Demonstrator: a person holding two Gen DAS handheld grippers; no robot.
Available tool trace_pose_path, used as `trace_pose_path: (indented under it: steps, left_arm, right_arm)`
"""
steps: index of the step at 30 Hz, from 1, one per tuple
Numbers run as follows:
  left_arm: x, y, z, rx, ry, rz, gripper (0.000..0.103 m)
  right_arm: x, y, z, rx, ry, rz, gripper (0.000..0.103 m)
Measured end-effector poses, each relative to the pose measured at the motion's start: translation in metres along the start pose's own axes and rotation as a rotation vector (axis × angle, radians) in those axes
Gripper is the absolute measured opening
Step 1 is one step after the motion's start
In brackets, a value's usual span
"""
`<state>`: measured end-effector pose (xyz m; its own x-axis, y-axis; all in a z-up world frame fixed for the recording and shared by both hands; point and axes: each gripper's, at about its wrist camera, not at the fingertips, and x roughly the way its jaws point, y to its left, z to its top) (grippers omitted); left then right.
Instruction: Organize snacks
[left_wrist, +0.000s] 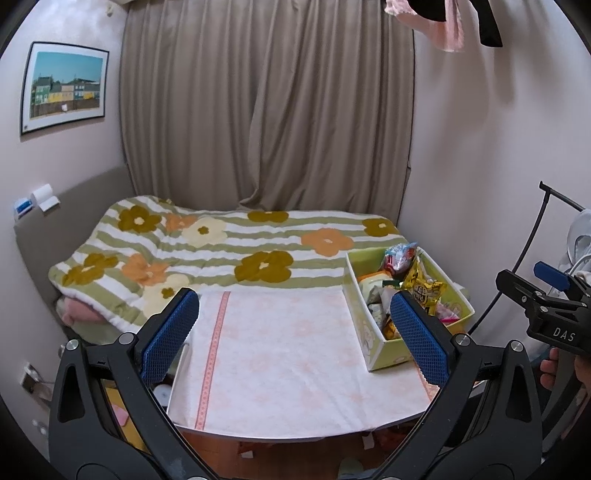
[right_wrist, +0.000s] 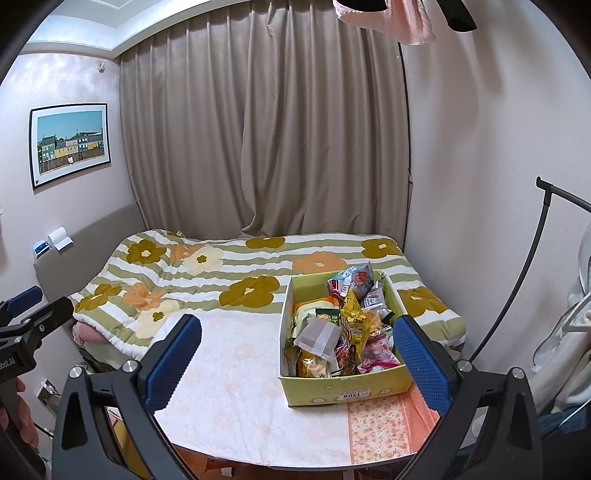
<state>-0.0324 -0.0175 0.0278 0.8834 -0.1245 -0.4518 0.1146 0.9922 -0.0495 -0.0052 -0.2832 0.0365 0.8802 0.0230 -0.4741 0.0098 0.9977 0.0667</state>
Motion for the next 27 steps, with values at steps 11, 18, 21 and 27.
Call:
trace_pose_path:
  steps: [11, 18, 21, 27]
  left_arm:
    - [-0.003, -0.002, -0.007, 0.013, -0.003, 0.018, 0.103]
    - [-0.009, -0.004, -0.011, 0.026, -0.023, 0.011, 0.103]
    - [-0.012, -0.005, -0.011, 0.019, -0.035, -0.006, 0.103]
    - [-0.013, -0.007, -0.014, 0.028, -0.050, -0.037, 0.103]
  right_arm:
    - [-0.001, 0.004, -0.001, 0.005, 0.000, -0.012, 0.103]
    - [-0.005, 0.004, -0.005, 0.018, -0.008, -0.022, 0.103]
    - [-0.006, 0.005, -0.006, 0.016, -0.009, -0.030, 0.103]
    - [-0.004, 0.006, -0.008, 0.019, -0.004, -0.034, 0.103]
